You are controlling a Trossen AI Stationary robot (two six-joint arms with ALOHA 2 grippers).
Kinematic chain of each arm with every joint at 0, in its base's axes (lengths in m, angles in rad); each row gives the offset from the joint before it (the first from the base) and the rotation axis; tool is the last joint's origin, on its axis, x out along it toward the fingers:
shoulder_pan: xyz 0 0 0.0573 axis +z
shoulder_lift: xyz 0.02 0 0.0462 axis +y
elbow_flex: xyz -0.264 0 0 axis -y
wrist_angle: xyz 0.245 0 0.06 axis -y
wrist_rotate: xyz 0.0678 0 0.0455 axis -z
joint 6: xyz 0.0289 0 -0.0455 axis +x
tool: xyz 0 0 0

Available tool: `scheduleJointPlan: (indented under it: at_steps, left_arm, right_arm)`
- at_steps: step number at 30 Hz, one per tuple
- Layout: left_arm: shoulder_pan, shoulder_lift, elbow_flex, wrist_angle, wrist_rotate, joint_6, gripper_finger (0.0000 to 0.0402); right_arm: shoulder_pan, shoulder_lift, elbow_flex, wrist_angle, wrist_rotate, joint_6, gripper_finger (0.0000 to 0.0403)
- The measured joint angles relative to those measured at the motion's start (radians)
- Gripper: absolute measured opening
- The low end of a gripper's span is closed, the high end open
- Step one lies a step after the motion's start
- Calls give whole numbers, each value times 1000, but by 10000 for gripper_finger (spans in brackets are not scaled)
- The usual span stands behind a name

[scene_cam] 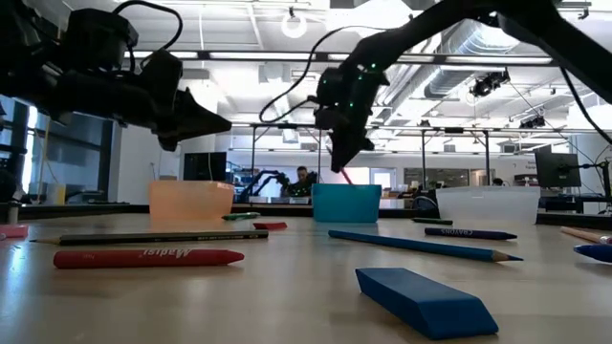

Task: Sort crayons/erasers/pens/pencils in bins
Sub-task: Put the pink pencil into the blue bin, then adjust the blue bin

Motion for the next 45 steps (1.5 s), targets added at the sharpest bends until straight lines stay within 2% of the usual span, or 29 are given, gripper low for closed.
scheduleJointPlan:
  at_steps: [13,26,30,34,38,41,45]
  left_arm:
    - [0,0,0,-7,-1,18,0]
    - [0,0,0,-11,-3,18,0]
    - [0,1,0,-24,-3,18,0]
    - [0,1,0,-38,-3,18,1]
    - [0,1,0,-38,-3,25,0]
    - [0,1,0,-44,-3,38,0]
    - [0,1,0,-59,-3,44,0]
  right_arm:
    - [0,74,3,-12,-6,-28,9]
    - [0,77,2,49,75,-26,93]
    - [0,75,36,22,103,-46,104]
    - [9,24,80,-44,133,-135,90]
    - [35,-61,31,-55,153,-203,42]
    - [51,-128,-70,-48,152,-211,7]
    - [92,-271,-313,22,152,-215,9]
